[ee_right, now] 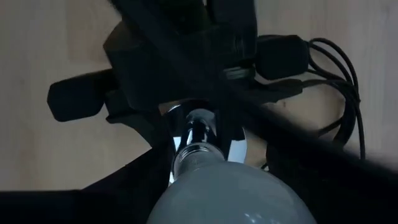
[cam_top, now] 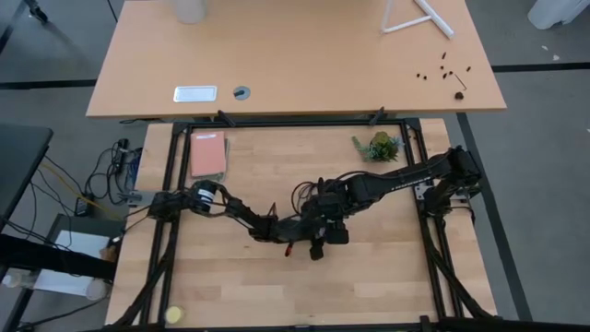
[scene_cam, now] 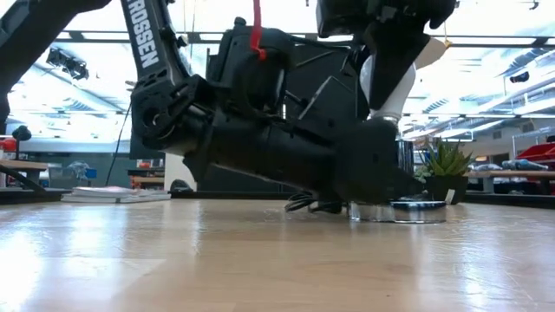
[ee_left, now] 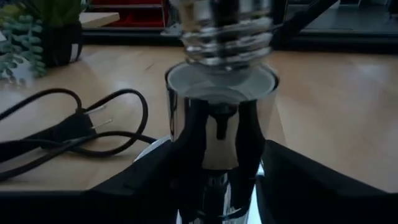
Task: Screw lightbulb
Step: Insert the white lightbulb into the silver lamp
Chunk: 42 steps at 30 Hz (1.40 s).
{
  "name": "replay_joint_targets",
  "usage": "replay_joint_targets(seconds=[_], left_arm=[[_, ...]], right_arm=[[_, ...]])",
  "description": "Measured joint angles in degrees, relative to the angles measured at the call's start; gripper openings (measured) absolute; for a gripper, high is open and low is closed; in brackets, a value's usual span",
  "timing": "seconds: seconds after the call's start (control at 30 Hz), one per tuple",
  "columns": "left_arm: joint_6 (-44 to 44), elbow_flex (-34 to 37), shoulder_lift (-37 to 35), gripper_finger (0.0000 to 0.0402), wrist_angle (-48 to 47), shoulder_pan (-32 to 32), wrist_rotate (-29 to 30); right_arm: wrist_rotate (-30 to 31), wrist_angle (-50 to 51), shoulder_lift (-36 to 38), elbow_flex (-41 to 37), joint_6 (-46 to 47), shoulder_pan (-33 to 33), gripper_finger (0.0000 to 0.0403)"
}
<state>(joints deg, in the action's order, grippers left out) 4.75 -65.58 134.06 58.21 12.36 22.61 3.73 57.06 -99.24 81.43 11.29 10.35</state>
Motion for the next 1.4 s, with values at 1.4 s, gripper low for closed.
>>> replay_joint_targets(seconds=[1.4], left_arm=[[-4.5,-0.5,0.4,0.0195,3.2,-1.5,-13.7]], right_arm=[[-6.4,-0.9,0.0,-0.2,-35.5,4.0,0.0263]])
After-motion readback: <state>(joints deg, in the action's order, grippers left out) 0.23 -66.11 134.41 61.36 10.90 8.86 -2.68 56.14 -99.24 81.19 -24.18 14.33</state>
